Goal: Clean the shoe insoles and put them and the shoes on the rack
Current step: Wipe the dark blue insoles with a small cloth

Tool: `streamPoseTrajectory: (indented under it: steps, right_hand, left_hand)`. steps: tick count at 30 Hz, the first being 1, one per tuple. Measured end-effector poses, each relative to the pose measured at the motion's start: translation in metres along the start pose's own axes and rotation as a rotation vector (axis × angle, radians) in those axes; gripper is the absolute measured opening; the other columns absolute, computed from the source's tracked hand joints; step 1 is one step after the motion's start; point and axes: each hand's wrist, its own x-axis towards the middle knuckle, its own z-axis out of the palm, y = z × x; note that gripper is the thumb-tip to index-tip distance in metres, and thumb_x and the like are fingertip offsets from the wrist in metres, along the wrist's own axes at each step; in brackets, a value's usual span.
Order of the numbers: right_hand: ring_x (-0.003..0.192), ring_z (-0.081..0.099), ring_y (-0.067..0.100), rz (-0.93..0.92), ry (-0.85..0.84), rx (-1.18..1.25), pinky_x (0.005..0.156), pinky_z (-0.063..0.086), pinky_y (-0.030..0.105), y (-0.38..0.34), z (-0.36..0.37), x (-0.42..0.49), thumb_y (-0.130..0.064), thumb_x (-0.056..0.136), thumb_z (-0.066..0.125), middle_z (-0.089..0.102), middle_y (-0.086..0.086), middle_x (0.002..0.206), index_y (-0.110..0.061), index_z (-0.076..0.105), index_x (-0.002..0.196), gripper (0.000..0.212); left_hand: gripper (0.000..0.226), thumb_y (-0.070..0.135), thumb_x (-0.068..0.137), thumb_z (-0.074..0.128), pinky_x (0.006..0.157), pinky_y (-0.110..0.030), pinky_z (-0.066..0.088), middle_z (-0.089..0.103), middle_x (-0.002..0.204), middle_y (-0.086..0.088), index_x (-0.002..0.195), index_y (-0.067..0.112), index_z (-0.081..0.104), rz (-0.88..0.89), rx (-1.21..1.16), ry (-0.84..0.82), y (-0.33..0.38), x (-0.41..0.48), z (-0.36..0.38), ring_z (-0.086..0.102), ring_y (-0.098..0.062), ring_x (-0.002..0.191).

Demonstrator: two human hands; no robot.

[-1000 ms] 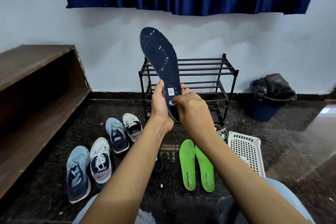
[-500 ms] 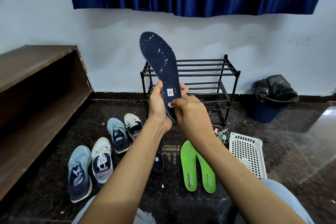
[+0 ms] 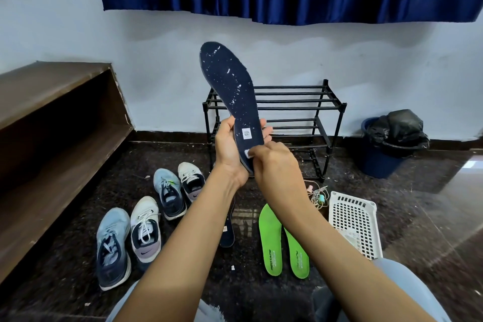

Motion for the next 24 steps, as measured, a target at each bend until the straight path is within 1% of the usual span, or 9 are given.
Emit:
streamPoseTrajectory:
  steps: [3, 5, 8, 10, 13, 16, 19, 21, 24]
  right_hand:
    - [0.072, 0.057, 0.034, 0.014, 0.022, 0.018, 0.054, 0.051, 0.039, 0.003, 0.000, 0.005, -0.008, 0.077, 0.050, 0.061, 0.015, 0.074, -0.001, 0.068, 0.079, 0.020]
    - [0.075, 0.057, 0.034, 0.022, 0.058, 0.004, 0.055, 0.052, 0.040, 0.007, -0.002, 0.013, -0.009, 0.079, 0.050, 0.061, 0.015, 0.078, 0.001, 0.067, 0.080, 0.020]
    - [0.073, 0.058, 0.035, 0.058, 0.118, -0.021, 0.052, 0.052, 0.039, 0.011, -0.006, 0.022, -0.007, 0.080, 0.052, 0.060, 0.016, 0.075, 0.002, 0.067, 0.082, 0.018]
    - [0.072, 0.059, 0.035, 0.071, 0.132, -0.003, 0.053, 0.052, 0.038, 0.011, -0.008, 0.022, -0.006, 0.080, 0.053, 0.061, 0.017, 0.074, 0.002, 0.068, 0.082, 0.017]
    - [0.068, 0.061, 0.034, 0.046, 0.065, 0.042, 0.057, 0.053, 0.036, 0.006, -0.006, 0.012, -0.002, 0.076, 0.056, 0.066, 0.015, 0.073, -0.002, 0.070, 0.079, 0.014]
    - [0.071, 0.065, 0.032, 0.074, -0.033, 0.131, 0.064, 0.054, 0.039, 0.005, -0.001, 0.002, -0.010, 0.076, 0.056, 0.070, 0.013, 0.076, -0.010, 0.072, 0.083, 0.018]
    - [0.074, 0.064, 0.032, 0.057, -0.024, 0.116, 0.065, 0.053, 0.039, 0.007, -0.001, 0.003, -0.013, 0.077, 0.052, 0.069, 0.012, 0.078, -0.010, 0.071, 0.083, 0.020]
    - [0.074, 0.061, 0.033, 0.042, 0.034, 0.060, 0.061, 0.053, 0.039, 0.008, -0.003, 0.008, -0.010, 0.079, 0.052, 0.066, 0.014, 0.079, -0.004, 0.068, 0.082, 0.017]
    - [0.073, 0.058, 0.034, 0.055, 0.154, -0.015, 0.055, 0.052, 0.038, 0.012, -0.007, 0.016, -0.007, 0.081, 0.056, 0.063, 0.015, 0.079, -0.001, 0.066, 0.084, 0.013]
  left_hand:
    - [0.047, 0.037, 0.099, 0.032, 0.101, -0.040, 0.046, 0.067, 0.091, -0.011, 0.093, 0.005, 0.065, -0.005, 0.026, -0.018, -0.002, 0.001, 0.000, 0.067, -0.030, 0.101]
    - [0.048, 0.039, 0.098, 0.032, 0.088, -0.034, 0.050, 0.066, 0.086, -0.009, 0.087, 0.006, 0.065, -0.031, 0.044, -0.047, -0.004, -0.001, 0.002, 0.066, -0.024, 0.088]
    - [0.041, 0.038, 0.096, 0.035, 0.068, -0.031, 0.045, 0.060, 0.079, -0.005, 0.079, 0.012, 0.060, -0.071, 0.031, -0.061, -0.008, -0.003, 0.006, 0.058, -0.019, 0.073]
    - [0.042, 0.038, 0.096, 0.034, 0.070, -0.030, 0.047, 0.062, 0.079, -0.006, 0.081, 0.010, 0.062, -0.063, 0.025, -0.067, -0.008, -0.003, 0.007, 0.060, -0.019, 0.074]
    - [0.046, 0.036, 0.097, 0.033, 0.082, -0.033, 0.051, 0.068, 0.083, -0.009, 0.088, 0.004, 0.065, -0.024, 0.036, -0.050, -0.005, -0.001, 0.004, 0.066, -0.025, 0.082]
    - [0.047, 0.037, 0.099, 0.032, 0.087, -0.037, 0.053, 0.069, 0.087, -0.012, 0.098, 0.003, 0.065, 0.000, 0.034, 0.003, -0.004, 0.002, 0.000, 0.067, -0.033, 0.093]
    - [0.048, 0.038, 0.099, 0.031, 0.090, -0.037, 0.052, 0.069, 0.084, -0.011, 0.094, 0.004, 0.065, 0.002, 0.044, -0.011, -0.005, 0.002, 0.000, 0.069, -0.030, 0.089]
    - [0.048, 0.037, 0.098, 0.031, 0.080, -0.032, 0.053, 0.068, 0.080, -0.008, 0.087, 0.005, 0.065, -0.022, 0.052, -0.036, -0.006, -0.001, 0.003, 0.068, -0.022, 0.077]
    - [0.038, 0.037, 0.096, 0.034, 0.063, -0.029, 0.043, 0.056, 0.073, -0.003, 0.075, 0.014, 0.057, -0.061, 0.014, -0.047, -0.010, -0.004, 0.008, 0.055, -0.017, 0.067]
